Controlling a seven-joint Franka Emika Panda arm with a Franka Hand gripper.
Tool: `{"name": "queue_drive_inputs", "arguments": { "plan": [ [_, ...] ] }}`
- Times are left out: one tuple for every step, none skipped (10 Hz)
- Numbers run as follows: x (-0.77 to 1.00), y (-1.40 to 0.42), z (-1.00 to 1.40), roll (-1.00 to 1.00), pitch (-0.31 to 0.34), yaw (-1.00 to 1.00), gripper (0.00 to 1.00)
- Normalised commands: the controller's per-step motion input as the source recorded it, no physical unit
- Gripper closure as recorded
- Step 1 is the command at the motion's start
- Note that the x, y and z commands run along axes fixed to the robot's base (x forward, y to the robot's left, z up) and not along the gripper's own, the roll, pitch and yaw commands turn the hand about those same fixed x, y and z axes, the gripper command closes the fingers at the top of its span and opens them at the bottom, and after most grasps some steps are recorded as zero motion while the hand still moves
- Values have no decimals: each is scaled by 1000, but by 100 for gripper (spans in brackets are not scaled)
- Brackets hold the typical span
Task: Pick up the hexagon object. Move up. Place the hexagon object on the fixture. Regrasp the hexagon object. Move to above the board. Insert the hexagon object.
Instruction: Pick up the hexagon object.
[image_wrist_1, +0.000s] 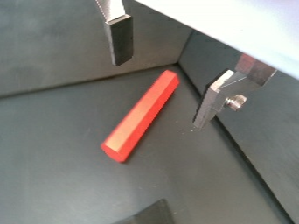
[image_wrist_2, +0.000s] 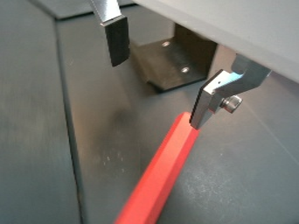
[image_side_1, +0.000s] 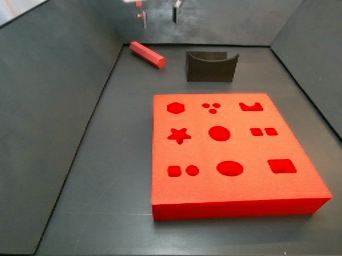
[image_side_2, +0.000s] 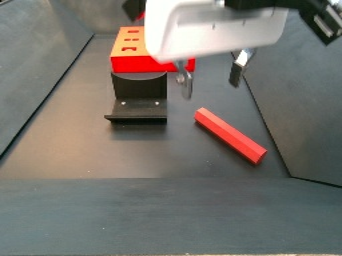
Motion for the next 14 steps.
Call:
{"name": "queue_drive_inputs", "arguments": {
  "plan": [
    [-23,-74,-377,-293,-19,577,0],
    [-3,-154,-243,-317,0,534,0],
    [-134,-60,-420,-307,-66,494,0],
    [-11,0,-697,-196,-43,260,0],
    [0,0,-949,-93,-27,114,0],
    [40,-37,-1000,-9,-29,126,0],
    [3,-94,-1000,0,-61,120,0],
    [0,-91,-1000,0,-99,97,0],
    [0,-29,-989,0,-91,100,0],
    [0,-6,-889,-67,-106,74,0],
    [0,-14,-771,-129,-114,86,0],
    [0,0,-643,-194,-130,89,0],
    [0,3,-391,-346,-140,77,0],
    [0,26,-317,-381,-153,86,0]
  ]
}}
